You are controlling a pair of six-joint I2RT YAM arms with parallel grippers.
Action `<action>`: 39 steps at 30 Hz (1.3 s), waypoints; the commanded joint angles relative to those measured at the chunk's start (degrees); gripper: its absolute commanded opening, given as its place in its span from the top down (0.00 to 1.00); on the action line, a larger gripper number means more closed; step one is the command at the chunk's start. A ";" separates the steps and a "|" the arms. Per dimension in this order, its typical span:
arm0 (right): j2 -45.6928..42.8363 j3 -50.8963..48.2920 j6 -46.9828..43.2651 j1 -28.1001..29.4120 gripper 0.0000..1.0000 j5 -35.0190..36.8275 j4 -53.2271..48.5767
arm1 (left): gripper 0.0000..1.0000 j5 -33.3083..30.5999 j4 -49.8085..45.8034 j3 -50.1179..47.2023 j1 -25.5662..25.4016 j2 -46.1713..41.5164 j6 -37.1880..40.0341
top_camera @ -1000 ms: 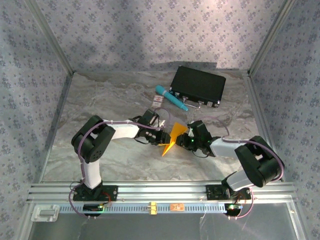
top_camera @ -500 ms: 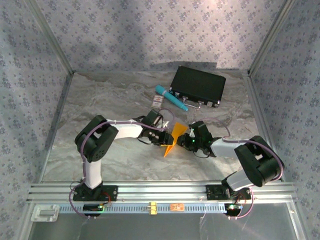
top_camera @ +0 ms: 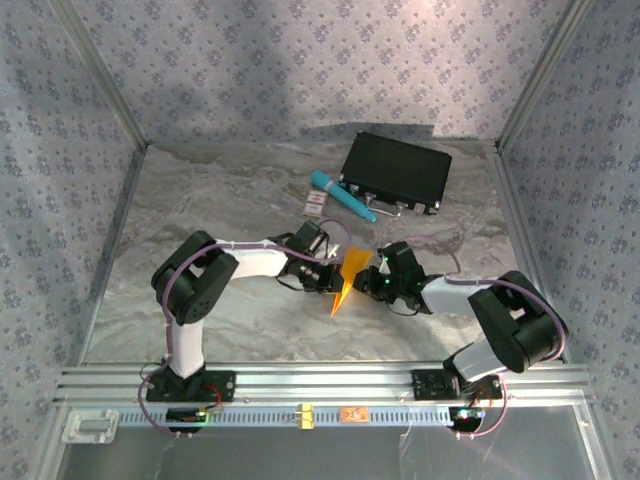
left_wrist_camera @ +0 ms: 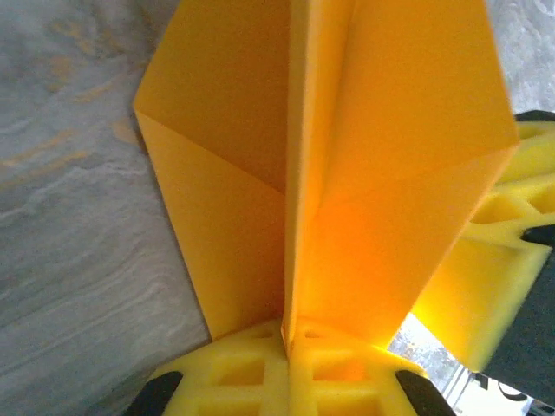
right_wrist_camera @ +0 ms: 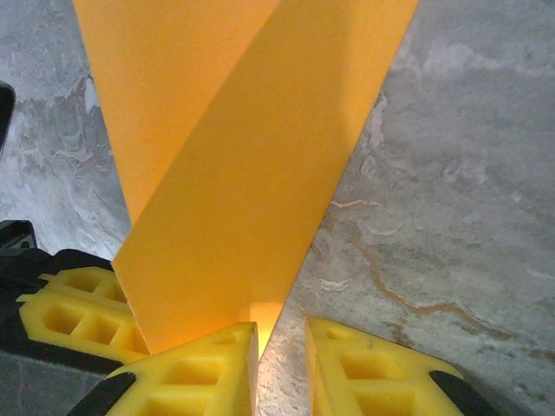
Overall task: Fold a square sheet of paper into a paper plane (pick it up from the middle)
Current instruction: Turn over a paper plane at the center of the table.
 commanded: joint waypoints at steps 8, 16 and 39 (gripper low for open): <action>-9.25 0.43 -2.83 0.00 0.76 7.99 -10.07 | 1.00 -27.88 -7.15 -5.73 -2.37 -15.43 -5.34; -8.27 2.09 -3.33 1.38 0.76 8.40 -10.75 | 1.00 -37.21 -13.20 -5.91 -3.83 -16.91 -7.37; -5.92 3.24 -3.13 2.74 0.75 9.19 -10.27 | 0.97 -36.74 -13.49 -5.23 -4.80 -12.65 -8.84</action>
